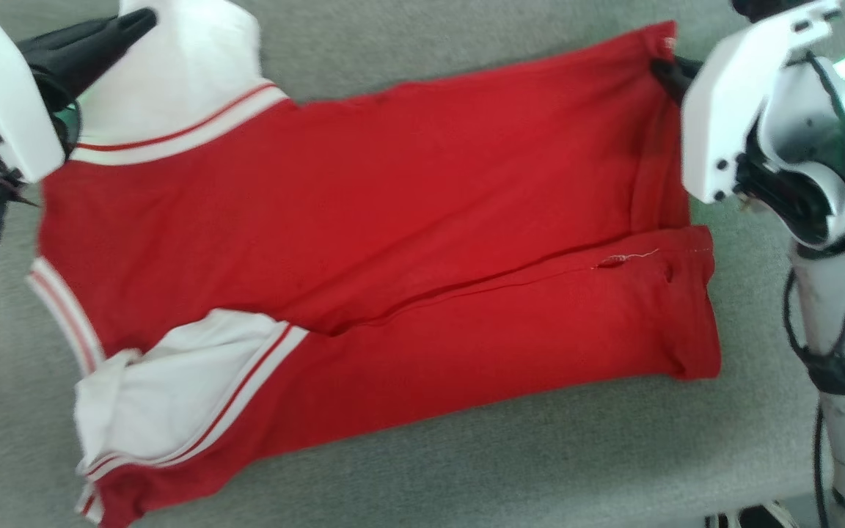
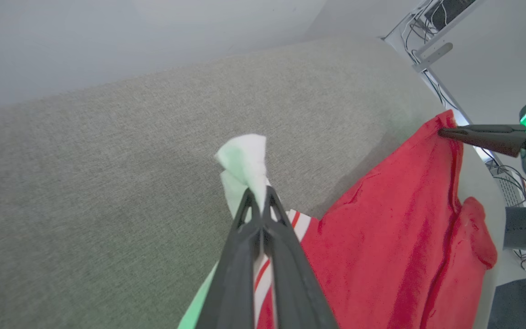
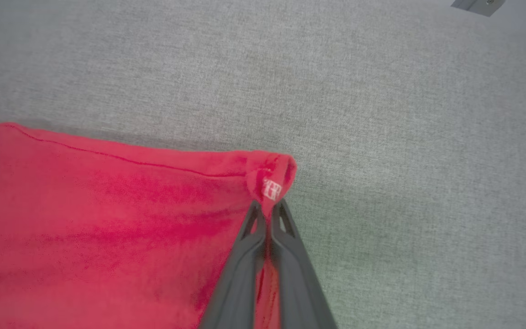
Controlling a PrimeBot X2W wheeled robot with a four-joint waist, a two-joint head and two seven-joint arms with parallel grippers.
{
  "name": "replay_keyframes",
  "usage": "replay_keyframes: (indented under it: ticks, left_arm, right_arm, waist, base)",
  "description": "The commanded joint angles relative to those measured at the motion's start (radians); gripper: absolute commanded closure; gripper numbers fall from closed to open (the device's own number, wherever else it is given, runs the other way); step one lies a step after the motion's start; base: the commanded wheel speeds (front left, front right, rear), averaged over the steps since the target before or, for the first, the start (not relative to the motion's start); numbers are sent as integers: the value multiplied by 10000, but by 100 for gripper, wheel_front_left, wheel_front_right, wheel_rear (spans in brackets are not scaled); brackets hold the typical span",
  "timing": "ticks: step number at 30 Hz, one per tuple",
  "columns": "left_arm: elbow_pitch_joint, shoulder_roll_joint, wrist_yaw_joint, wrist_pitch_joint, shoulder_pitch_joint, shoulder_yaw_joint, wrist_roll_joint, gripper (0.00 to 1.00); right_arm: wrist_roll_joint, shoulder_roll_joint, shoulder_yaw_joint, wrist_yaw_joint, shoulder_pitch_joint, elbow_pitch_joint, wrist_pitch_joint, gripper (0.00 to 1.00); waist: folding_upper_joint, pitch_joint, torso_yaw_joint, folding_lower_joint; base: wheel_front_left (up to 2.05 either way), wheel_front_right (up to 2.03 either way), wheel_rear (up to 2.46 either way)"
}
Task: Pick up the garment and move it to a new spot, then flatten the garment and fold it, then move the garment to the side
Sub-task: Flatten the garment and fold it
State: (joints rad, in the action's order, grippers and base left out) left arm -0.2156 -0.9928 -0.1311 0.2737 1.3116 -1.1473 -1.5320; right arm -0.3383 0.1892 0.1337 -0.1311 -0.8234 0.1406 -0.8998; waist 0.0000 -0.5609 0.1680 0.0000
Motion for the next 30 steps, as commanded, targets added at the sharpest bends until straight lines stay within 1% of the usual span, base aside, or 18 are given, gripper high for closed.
replay_keyframes:
  ticks: [1, 5, 8, 11, 16, 20, 23, 26, 30]
  left_arm:
    - [110, 36, 10, -268, -236, 58, -73, 100]
    - [865, -71, 10, -1232, -888, 73, -245, 100]
    - [1578, -314, 10, -1877, -1545, -46, -241, 100]
    - [2341, -723, 10, -2717, -2346, -193, -229, 100]
    - [3501, -1390, 10, -4297, -3910, -494, -269, 100]
    - [3993, -1690, 10, -5067, -5052, -782, -13, 100]
    - [4071, -1672, 10, -5309, -5775, -859, 124, 100]
    - [4089, -1566, 10, -5374, -6188, -799, 184, 100]
    - [3775, -1023, 12, -5396, -6984, -248, -20, 100]
  right_arm:
    - [-99, 101, -32, 8, 236, -57, 60, 100]
    - [-270, 616, -44, 8, 832, -438, 73, 100]
    - [-323, 1024, 44, 8, 1445, -864, 5, 100]
    - [-521, 1233, -19, 7, 2074, -1296, -26, 100]
    - [-849, 1474, -543, 8, 3433, -1932, 224, 100]
    - [-952, 1574, -1051, 8, 4649, -2515, 310, 100]
    - [-996, 1556, -1359, 8, 5494, -2851, 359, 100]
    - [-1025, 1457, -1537, 8, 5958, -3003, 414, 100]
    - [-1116, 1170, -1797, 7, 6573, -3042, 648, 100]
  waist:
    - [0, 543, -483, 0]
    - [0, 1155, -883, 0]
    - [0, 1580, -1124, 0]
    - [0, 1965, -1224, 0]
    - [0, 2463, -1493, 0]
    - [0, 2587, -1695, 0]
    - [0, 2590, -1815, 0]
    - [0, 2572, -1894, 0]
    - [0, 2474, -2012, 0]
  base:
    - [0, 0, 0]
    - [0, 0, 0]
    - [0, 0, 0]
    - [0, 0, 0]
    - [0, 0, 0]
    - [0, 0, 0]
    - [0, 0, 0]
    - [0, 0, 0]
    - [0, 0, 0]
